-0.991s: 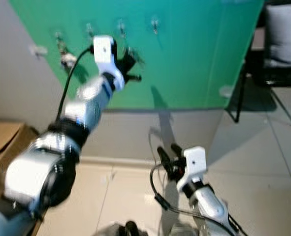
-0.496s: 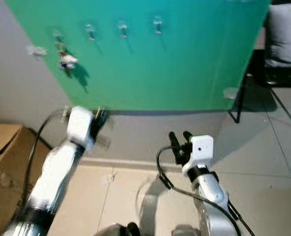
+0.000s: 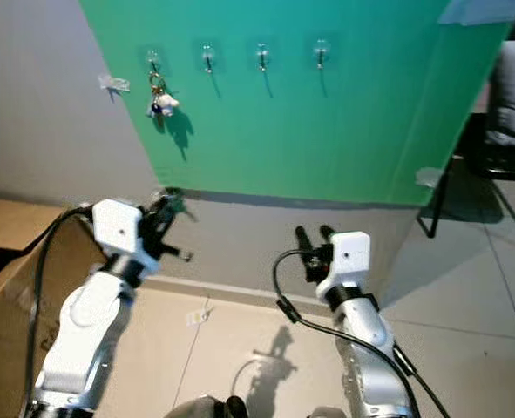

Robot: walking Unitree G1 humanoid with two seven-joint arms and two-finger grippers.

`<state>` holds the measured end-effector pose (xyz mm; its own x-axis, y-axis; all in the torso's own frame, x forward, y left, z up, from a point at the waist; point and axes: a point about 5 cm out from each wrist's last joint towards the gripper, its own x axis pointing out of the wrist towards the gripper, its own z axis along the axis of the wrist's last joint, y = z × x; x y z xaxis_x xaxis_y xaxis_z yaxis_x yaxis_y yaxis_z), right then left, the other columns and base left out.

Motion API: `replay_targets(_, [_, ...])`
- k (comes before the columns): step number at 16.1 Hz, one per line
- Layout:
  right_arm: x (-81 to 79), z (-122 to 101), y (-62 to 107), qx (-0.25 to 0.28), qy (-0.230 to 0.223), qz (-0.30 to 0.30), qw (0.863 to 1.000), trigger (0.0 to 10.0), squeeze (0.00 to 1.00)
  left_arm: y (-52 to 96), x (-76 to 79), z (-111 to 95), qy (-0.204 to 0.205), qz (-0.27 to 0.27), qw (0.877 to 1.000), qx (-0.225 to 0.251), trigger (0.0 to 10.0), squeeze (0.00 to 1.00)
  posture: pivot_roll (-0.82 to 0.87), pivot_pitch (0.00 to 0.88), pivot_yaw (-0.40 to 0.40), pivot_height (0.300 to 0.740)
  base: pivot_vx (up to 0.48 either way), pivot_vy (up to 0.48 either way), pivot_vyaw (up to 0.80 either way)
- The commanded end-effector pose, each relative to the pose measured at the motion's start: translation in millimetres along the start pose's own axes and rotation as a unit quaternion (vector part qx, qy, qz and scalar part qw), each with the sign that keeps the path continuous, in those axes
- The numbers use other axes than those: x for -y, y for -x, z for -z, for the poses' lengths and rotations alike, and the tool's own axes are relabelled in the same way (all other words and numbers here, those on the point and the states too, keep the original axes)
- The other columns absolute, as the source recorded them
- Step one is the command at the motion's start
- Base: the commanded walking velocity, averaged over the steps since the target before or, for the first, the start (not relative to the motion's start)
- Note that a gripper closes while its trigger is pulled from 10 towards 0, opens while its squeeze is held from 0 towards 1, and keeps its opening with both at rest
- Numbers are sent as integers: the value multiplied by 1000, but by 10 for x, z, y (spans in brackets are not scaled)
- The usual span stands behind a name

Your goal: Hang keys on a hook

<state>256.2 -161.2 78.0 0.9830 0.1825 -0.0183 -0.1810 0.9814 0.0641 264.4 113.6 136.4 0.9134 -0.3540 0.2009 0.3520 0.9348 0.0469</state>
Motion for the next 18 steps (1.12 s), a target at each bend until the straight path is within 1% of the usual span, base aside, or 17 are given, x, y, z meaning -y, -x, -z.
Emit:
replay_targets(1, [-3,-42,-6,16,4,5,1000,10000,0,8,-11,-69,-11,1,1000,6,10000,0,-178,0,145,740,322,296,0])
replay_targets(2, [-2,-154,5,50,32,7,998,10000,0,-4,-10,-134,-25,-3,999,22,10000,0,-184,0,149,740,334,274,0])
replay_targets(3, [-9,-294,11,89,57,12,994,10000,0,-14,-22,-176,-30,-9,999,32,10000,0,-186,0,150,740,330,266,0])
replay_targets(5, [-23,-465,-1,131,81,18,988,10000,0,-27,-53,-220,-46,-19,998,41,10000,0,-187,0,150,740,292,382,0])
replay_targets(6, [-25,-511,-6,142,86,21,986,10000,0,-32,-62,-235,-50,-22,997,45,10000,0,-186,0,151,740,322,356,0])
replay_targets(7, [-22,-638,-17,176,98,32,979,10000,0,-54,-59,-313,-65,-24,996,63,10000,0,-184,0,149,740,345,334,0])
replay_targets(8, [-20,-690,-24,189,101,37,976,10000,0,-71,-49,-354,-70,-24,995,71,10000,0,-186,0,148,740,405,255,0])
replay_targets(9, [-21,-715,-33,194,103,41,975,10000,0,-99,-39,-386,-72,-22,994,79,10000,0,-186,0,148,740,428,0,0])
replay_targets(11, [-5,-695,-32,190,104,51,975,10000,0,-165,-9,-433,-82,-10,993,85,10000,0,-186,0,152,740,443,0,0])
replay_targets(12, [3,-641,-11,181,107,58,976,10000,0,-254,73,-446,-104,29,991,76,10000,0,-190,0,159,740,480,0,0])
replay_targets(13, [-3,-615,-3,177,108,60,976,10000,0,-293,137,-441,-109,56,990,73,10000,0,-194,0,163,740,480,0,0])
replay_targets(14, [-9,-601,1,175,109,60,977,10000,0,-314,176,-429,-105,71,990,67,10000,0,-195,0,165,740,480,0,0])
replay_targets(16, [-34,-551,9,160,114,55,979,10000,0,-354,248,-432,-115,97,986,68,10000,0,-204,0,174,740,480,0,0])
replay_targets(18, [-36,-517,15,151,102,59,981,10000,0,-358,284,-420,-117,109,985,65,10000,0,-205,5,177,740,480,0,-638])
